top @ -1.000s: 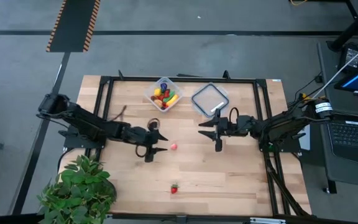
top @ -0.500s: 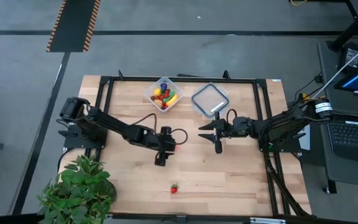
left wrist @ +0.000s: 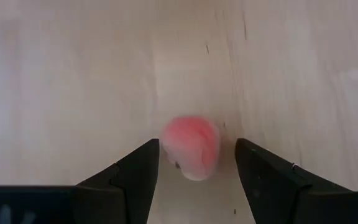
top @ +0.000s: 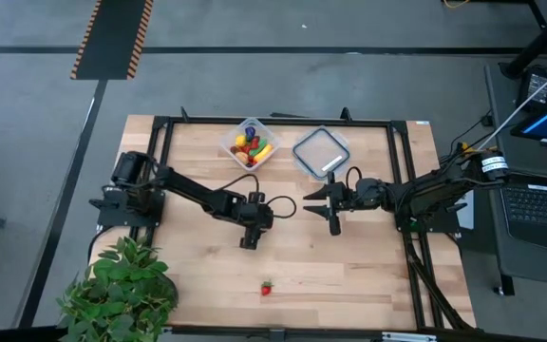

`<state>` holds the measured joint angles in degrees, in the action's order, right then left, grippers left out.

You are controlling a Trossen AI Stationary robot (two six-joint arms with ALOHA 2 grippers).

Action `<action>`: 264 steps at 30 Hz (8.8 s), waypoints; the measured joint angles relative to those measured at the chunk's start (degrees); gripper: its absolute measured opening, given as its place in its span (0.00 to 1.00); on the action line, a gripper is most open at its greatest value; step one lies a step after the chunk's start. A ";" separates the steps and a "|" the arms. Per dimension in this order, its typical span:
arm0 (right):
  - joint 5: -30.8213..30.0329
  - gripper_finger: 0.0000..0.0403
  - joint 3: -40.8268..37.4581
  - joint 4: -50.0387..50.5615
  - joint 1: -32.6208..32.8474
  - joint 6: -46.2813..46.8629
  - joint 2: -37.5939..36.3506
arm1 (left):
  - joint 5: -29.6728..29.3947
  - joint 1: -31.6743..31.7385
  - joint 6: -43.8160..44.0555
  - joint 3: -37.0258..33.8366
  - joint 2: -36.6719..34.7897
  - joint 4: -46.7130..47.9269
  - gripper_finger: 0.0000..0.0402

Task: Pick and placing Produce into tupperware
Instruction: Put the peach into the transparent container, then put the strawberry into the transparent container

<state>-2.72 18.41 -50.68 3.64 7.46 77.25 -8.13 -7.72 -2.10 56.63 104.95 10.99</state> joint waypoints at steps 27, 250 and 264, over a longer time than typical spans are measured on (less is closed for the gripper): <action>0.00 0.36 0.00 0.00 0.00 -0.02 0.00 | 4.15 1.23 -0.34 0.07 1.69 -1.05 0.20; -0.02 0.36 0.02 -2.71 -0.07 -0.18 0.02 | 8.86 -8.40 3.48 -25.81 -18.85 -48.74 0.42; 0.00 0.36 0.09 -4.86 2.22 -0.16 0.02 | -4.48 -15.38 14.04 -29.09 -18.85 -57.59 0.42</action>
<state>-2.72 18.50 -55.54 5.86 7.30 77.28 -12.61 -23.10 11.94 27.54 86.11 -46.60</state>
